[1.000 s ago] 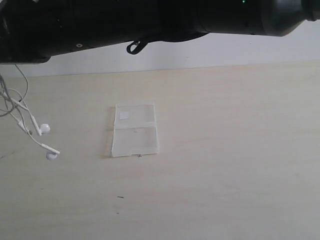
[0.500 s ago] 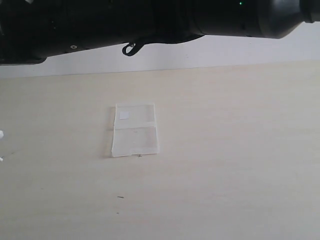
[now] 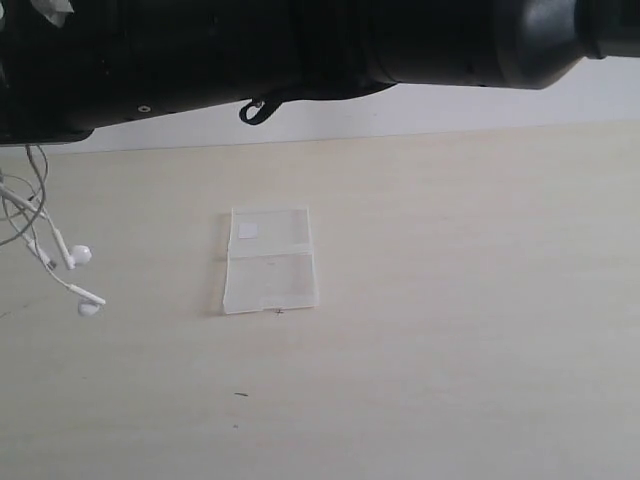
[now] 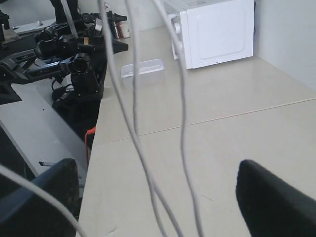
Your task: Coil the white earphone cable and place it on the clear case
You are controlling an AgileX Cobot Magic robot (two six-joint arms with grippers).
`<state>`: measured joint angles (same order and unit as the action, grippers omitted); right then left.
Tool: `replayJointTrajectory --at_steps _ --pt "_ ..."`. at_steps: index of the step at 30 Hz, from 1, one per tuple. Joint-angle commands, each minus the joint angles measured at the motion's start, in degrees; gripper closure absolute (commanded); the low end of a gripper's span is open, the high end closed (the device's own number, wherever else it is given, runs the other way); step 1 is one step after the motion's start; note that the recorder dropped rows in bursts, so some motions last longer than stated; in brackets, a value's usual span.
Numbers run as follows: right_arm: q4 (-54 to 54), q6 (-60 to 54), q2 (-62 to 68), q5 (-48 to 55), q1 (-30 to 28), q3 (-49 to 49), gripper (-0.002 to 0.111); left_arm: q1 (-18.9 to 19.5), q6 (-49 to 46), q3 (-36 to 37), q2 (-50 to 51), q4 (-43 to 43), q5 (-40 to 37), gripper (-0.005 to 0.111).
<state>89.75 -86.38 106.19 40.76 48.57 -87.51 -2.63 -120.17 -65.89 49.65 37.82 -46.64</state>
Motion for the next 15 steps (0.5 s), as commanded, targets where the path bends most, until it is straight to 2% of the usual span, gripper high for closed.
replayJointTrajectory --at_steps 1,7,11,15 --pt "0.73 -0.63 -0.05 -0.07 0.11 -0.41 0.034 -0.34 0.14 -0.41 -0.42 1.34 0.60 0.107" --pt "0.73 -0.63 -0.05 -0.07 0.11 -0.41 0.055 -0.34 0.14 -0.41 -0.42 1.34 0.64 0.107" --pt "0.73 -0.63 -0.05 -0.07 0.11 -0.41 0.062 -0.34 0.14 -0.41 -0.42 1.34 0.97 0.107" --pt "0.73 -0.63 -0.05 -0.07 0.11 -0.41 0.062 -0.34 0.14 -0.41 -0.42 1.69 0.96 0.107"
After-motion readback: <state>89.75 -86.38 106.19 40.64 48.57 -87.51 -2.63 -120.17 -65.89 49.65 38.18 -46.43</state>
